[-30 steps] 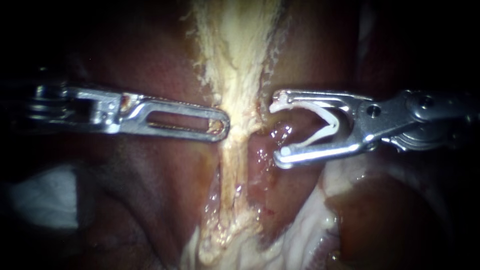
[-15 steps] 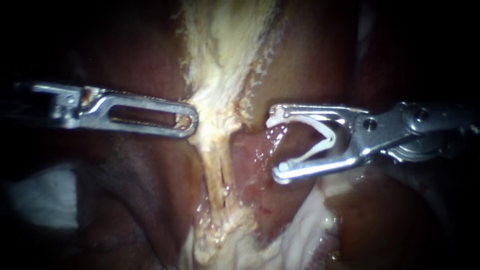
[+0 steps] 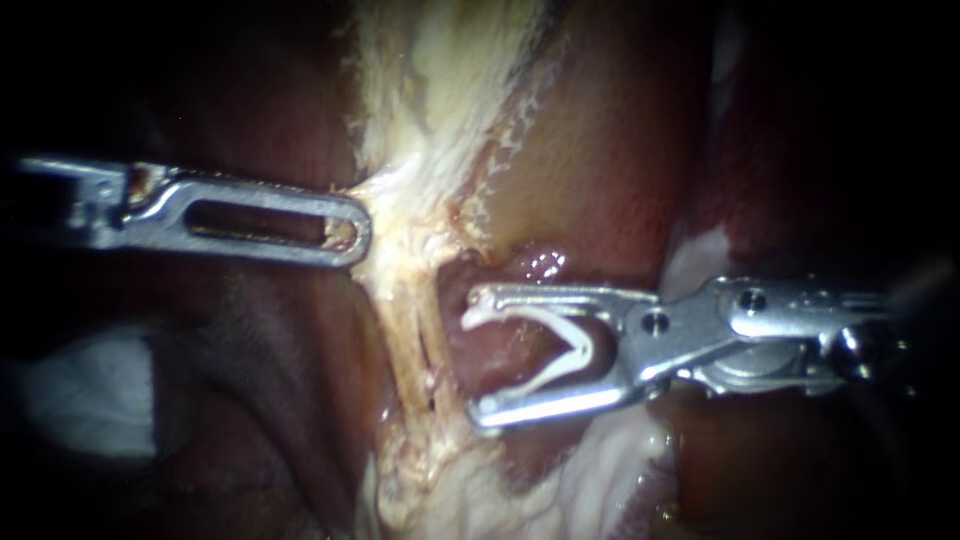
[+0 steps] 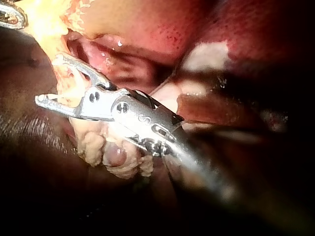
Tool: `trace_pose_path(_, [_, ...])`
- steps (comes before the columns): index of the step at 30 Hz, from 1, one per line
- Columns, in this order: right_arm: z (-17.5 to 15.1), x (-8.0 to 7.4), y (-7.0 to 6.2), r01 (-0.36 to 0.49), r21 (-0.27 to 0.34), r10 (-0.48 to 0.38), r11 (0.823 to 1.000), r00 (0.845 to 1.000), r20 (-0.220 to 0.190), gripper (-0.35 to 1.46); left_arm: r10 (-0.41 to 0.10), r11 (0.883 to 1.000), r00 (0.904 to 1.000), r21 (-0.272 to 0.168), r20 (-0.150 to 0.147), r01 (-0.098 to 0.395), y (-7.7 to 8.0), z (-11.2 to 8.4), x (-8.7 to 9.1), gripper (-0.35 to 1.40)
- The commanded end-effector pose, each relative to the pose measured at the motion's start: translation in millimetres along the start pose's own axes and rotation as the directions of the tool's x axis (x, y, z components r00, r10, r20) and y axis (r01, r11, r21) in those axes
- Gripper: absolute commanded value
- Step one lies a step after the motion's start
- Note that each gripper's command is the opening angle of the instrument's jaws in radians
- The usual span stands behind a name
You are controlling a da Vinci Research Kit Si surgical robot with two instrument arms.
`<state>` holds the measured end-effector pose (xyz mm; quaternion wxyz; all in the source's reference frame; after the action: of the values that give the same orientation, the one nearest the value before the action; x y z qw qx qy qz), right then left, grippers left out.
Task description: Clipping first clip left tube
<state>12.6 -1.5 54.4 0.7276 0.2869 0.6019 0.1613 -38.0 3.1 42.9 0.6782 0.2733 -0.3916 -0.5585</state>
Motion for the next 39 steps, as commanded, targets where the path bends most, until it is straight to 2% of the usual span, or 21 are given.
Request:
trace_pose_path(1, [0.5, -0.5, 0.2, -0.003, 0.002, 0.003, 1.0, 1.0, 0.002, 0.58, 0.0, 1.0, 1.0, 0.0, 0.0, 0.0, 0.0, 0.0, 0.0, -0.35])
trace_pose_path(10, [3.8, -4.0, 1.5, -0.026, 0.017, 0.025, 1.0, 0.999, 0.021, 0.58, 0.0, 1.0, 1.0, 0.001, -0.001, 0.0, 0.1, -0.2, -0.1, -0.35])
trace_pose_path(14, [4.3, -5.0, 2.2, -0.033, 0.017, 0.033, 0.999, 0.999, 0.024, 0.58, 0.0, 1.0, 1.0, 0.001, -0.001, 0.0, 0.0, -0.3, 0.0, -0.35])
trace_pose_path(27, [5.0, -6.7, 3.5, -0.036, 0.012, 0.036, 0.999, 0.998, 0.051, 0.58, -0.003, 1.0, 1.0, -0.002, 0.0, 0.003, -0.7, -0.6, 0.0, -0.35])
trace_pose_path(39, [5.7, -7.0, 3.7, -0.035, -0.002, 0.035, 0.999, 0.996, 0.076, 0.58, -0.006, 1.0, 1.0, -0.002, 0.004, 0.006, -1.3, -0.8, -0.1, -0.35])
